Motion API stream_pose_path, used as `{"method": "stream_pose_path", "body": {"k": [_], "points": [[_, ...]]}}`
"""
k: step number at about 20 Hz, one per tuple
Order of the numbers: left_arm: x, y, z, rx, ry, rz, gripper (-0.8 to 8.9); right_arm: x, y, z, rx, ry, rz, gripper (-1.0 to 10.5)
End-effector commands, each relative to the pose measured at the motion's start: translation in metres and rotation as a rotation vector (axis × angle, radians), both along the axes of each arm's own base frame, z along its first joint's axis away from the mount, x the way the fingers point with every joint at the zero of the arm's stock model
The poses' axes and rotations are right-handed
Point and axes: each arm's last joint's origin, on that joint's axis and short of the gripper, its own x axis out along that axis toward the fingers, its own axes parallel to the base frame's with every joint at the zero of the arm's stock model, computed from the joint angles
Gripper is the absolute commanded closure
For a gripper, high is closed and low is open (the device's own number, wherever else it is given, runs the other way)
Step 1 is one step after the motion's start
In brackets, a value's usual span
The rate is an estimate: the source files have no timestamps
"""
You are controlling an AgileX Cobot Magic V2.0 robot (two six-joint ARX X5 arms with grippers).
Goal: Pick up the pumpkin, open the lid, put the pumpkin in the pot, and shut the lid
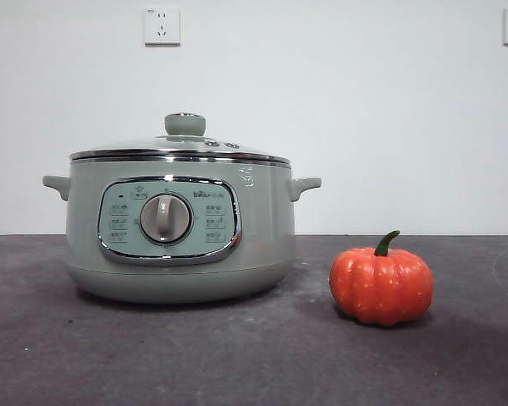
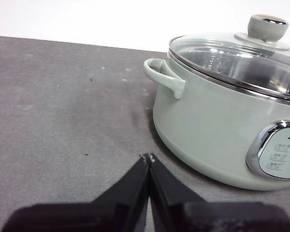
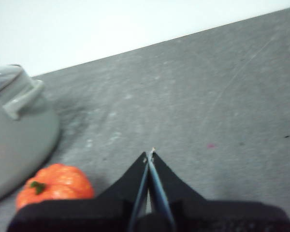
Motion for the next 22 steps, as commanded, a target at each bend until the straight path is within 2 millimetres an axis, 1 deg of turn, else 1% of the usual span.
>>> {"method": "stream_pose_path", "body": {"k": [1,4,7,10,13,18,22], "points": [[0.000,0.000,-0.003,-0.015,0.015,0.000,8.22,0.000,0.001,0.002,0.070,0.012,0.025,9.6],[-0.002,-0.001,0.004,-0.085,0.025,-0.027,8.22,-0.002,0.002,0.015,0.137,0.008,0.055,9.6],[-0.004,-0.002,0.013,-0.093,0.027,-0.050,8.22,-0.004,0.002,0.028,0.142,-0.001,0.062,9.6],[-0.008,-0.002,0.025,-0.095,0.031,-0.049,8.22,-0.004,0.002,0.043,0.140,0.028,0.063,9.6],[-0.011,-0.002,0.041,-0.119,0.021,-0.059,8.21,-0.003,0.003,0.057,0.126,0.071,0.074,9.6],[-0.014,-0.003,0.071,-0.123,0.040,-0.101,8.21,0.002,0.005,0.089,0.065,0.160,0.165,9.6],[-0.012,-0.005,0.097,-0.110,0.089,-0.178,8.22,0.008,0.009,0.117,-0.002,0.248,0.279,9.6]]}}
